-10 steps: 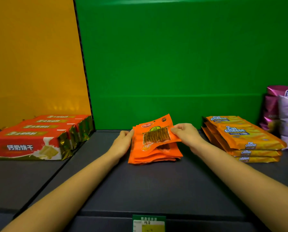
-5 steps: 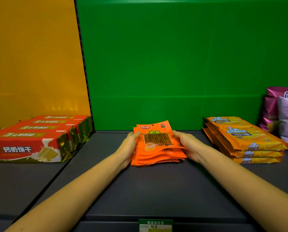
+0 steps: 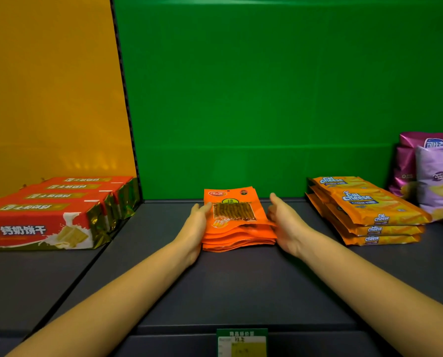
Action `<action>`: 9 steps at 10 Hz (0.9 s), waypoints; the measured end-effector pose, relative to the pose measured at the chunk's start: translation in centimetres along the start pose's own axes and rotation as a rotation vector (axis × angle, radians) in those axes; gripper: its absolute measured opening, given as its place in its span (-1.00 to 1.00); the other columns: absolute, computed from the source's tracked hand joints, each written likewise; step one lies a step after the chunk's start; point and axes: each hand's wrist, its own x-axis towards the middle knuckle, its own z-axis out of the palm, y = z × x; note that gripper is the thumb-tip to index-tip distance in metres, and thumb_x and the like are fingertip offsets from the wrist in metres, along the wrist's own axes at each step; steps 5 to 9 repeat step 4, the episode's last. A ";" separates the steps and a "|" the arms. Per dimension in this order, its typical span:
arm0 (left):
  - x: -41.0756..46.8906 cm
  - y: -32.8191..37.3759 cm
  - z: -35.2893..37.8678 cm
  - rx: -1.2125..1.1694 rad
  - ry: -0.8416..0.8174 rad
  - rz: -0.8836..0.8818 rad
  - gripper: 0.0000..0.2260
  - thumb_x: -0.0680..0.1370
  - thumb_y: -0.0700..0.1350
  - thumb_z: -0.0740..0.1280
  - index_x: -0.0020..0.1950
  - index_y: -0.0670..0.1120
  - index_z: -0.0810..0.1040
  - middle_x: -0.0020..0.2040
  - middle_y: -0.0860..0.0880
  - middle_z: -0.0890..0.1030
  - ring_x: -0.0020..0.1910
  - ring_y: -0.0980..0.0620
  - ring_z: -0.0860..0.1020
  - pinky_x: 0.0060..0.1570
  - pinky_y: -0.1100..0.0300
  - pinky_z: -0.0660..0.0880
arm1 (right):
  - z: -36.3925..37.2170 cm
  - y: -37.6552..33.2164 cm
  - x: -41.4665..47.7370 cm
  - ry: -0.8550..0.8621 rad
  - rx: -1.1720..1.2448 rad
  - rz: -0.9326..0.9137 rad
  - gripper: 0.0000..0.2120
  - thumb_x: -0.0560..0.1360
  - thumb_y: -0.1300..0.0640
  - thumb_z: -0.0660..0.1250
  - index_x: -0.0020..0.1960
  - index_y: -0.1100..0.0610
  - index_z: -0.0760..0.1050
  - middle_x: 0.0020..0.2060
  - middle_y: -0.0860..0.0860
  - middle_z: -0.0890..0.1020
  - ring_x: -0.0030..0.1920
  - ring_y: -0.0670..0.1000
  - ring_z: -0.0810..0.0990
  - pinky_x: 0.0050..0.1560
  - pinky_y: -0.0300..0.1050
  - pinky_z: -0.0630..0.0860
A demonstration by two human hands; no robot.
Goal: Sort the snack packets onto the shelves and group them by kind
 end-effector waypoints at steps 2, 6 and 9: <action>-1.5 0.1 0.8 0.036 -0.074 0.029 -0.84 0.60 -0.04 0.15 0.18 0.03 0.31 0.05 -0.06 0.58 0.02 -0.05 0.57 -0.07 0.21 0.49 | 1.1 1.1 -0.2 0.057 -0.050 -0.047 -0.49 0.58 -0.17 -0.03 0.15 0.13 0.54 -0.07 0.16 0.65 -0.11 0.10 0.63 0.07 -0.05 0.51; -2.2 0.9 0.6 0.419 0.134 0.334 -0.40 0.55 0.04 0.22 0.51 -0.09 0.06 0.55 -0.08 0.07 0.52 0.00 0.08 0.50 0.02 0.03 | 0.3 0.1 -1.4 0.100 -0.135 -0.108 -0.64 0.56 -0.04 0.16 0.27 0.11 0.43 0.15 0.08 0.55 0.17 0.07 0.53 0.32 -0.04 0.36; -2.2 0.9 0.6 0.419 0.134 0.334 -0.40 0.55 0.04 0.22 0.51 -0.09 0.06 0.55 -0.08 0.07 0.52 0.00 0.08 0.50 0.02 0.03 | 0.3 0.1 -1.4 0.100 -0.135 -0.108 -0.64 0.56 -0.04 0.16 0.27 0.11 0.43 0.15 0.08 0.55 0.17 0.07 0.53 0.32 -0.04 0.36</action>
